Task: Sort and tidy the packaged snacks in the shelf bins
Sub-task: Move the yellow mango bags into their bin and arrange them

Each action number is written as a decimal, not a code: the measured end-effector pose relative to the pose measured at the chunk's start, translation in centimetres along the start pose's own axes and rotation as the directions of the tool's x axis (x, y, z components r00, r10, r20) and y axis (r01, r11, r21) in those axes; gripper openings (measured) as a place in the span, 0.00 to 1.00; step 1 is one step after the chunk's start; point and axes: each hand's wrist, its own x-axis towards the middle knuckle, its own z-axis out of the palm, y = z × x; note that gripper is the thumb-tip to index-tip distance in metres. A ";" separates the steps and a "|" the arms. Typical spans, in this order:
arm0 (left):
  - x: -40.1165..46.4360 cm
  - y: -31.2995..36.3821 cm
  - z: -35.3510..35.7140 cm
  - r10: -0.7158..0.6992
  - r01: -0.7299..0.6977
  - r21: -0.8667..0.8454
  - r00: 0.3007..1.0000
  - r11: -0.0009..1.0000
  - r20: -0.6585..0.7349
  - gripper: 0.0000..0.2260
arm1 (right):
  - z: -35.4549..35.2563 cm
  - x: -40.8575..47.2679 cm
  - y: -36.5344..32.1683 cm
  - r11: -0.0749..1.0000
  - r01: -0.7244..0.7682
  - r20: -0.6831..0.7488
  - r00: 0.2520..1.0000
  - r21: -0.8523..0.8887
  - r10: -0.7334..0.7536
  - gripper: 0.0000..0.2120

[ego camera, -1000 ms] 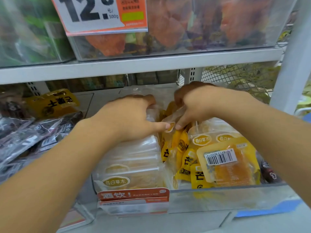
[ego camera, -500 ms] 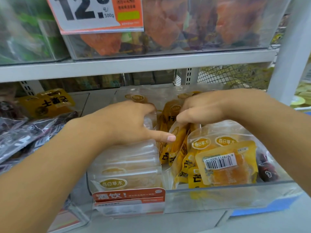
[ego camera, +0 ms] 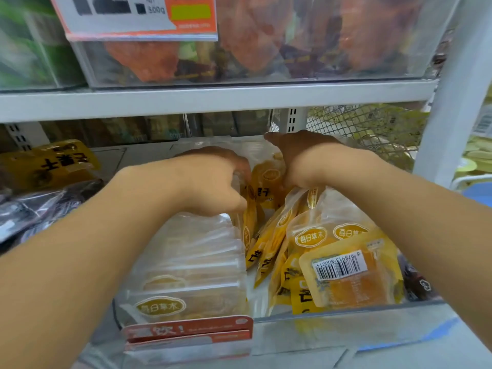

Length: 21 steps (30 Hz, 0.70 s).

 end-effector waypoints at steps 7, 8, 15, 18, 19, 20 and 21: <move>0.2 -2.1 0.0 -0.096 0.093 0.062 0.994 0.994 0.045 0.37 | 0.0 0.0 0.3 0.993 0.062 -0.106 0.992 -0.098 -0.072 0.34; 0.4 -2.3 0.0 -0.098 0.096 0.059 0.995 0.994 0.033 0.36 | -0.1 0.1 0.1 0.988 0.069 -0.114 0.990 -0.137 -0.085 0.31; 1.8 -1.5 0.0 -0.012 0.011 -0.054 1.000 0.999 -0.024 0.32 | 0.6 1.7 -0.8 0.949 0.139 -0.255 0.943 -0.283 -0.215 0.22; 2.3 -1.6 0.2 -0.048 0.049 0.009 0.999 0.999 -0.004 0.24 | 0.9 2.1 -0.2 0.975 0.185 -0.245 0.946 -0.124 -0.211 0.23; 2.4 -1.8 0.3 -0.056 0.056 0.001 0.998 0.998 -0.012 0.20 | 0.9 2.0 -0.1 0.981 0.184 -0.245 0.950 -0.064 -0.194 0.23; 2.4 -2.0 0.4 -0.066 0.065 -0.010 0.998 0.998 -0.020 0.19 | 0.9 2.0 0.0 0.983 0.180 -0.255 0.950 -0.026 -0.181 0.21; 2.4 -2.3 0.6 -0.072 0.071 -0.014 0.997 0.997 -0.027 0.19 | 0.9 2.0 0.1 0.986 0.169 -0.268 0.949 -0.012 -0.166 0.19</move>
